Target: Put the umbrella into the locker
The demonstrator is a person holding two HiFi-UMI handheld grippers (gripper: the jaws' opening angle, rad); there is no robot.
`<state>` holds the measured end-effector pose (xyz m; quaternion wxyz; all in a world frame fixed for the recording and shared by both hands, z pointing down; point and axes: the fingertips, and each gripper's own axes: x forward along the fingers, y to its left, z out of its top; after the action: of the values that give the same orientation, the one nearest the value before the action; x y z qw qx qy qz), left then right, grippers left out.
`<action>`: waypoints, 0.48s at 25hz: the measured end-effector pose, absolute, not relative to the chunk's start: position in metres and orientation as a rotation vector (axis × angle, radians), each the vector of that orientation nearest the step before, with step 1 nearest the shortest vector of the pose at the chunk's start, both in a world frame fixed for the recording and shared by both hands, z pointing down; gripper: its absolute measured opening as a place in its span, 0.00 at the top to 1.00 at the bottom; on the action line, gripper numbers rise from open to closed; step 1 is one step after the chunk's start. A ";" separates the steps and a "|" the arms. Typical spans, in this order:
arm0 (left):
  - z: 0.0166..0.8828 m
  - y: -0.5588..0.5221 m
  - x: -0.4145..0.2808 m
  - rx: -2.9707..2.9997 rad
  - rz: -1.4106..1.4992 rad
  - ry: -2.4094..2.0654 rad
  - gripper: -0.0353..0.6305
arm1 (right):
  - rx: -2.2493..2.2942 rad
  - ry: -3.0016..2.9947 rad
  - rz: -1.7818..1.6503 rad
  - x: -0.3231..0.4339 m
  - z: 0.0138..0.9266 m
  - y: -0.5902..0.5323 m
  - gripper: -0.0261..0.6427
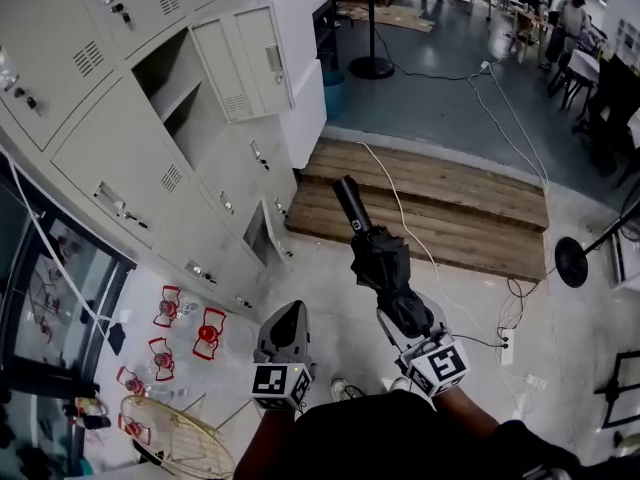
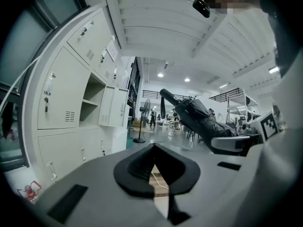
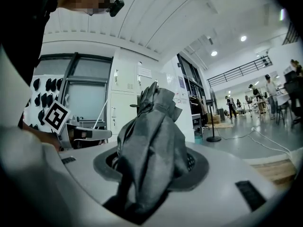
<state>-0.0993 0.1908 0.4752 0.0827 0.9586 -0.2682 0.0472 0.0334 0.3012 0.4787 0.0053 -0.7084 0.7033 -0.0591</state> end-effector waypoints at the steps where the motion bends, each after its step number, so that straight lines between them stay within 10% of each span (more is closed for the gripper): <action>1: 0.478 0.186 -0.106 2.860 0.143 -0.807 0.95 | -2.205 2.201 -0.165 0.028 0.478 0.295 0.64; 12: 0.491 0.124 -0.135 2.830 0.150 -0.921 0.95 | -2.132 2.290 -0.162 0.007 0.479 0.224 0.64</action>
<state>-0.1352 0.1240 0.4912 0.0809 0.9466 -0.3080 0.0501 0.0072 0.2237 0.4790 0.0043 -0.6805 0.7309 -0.0518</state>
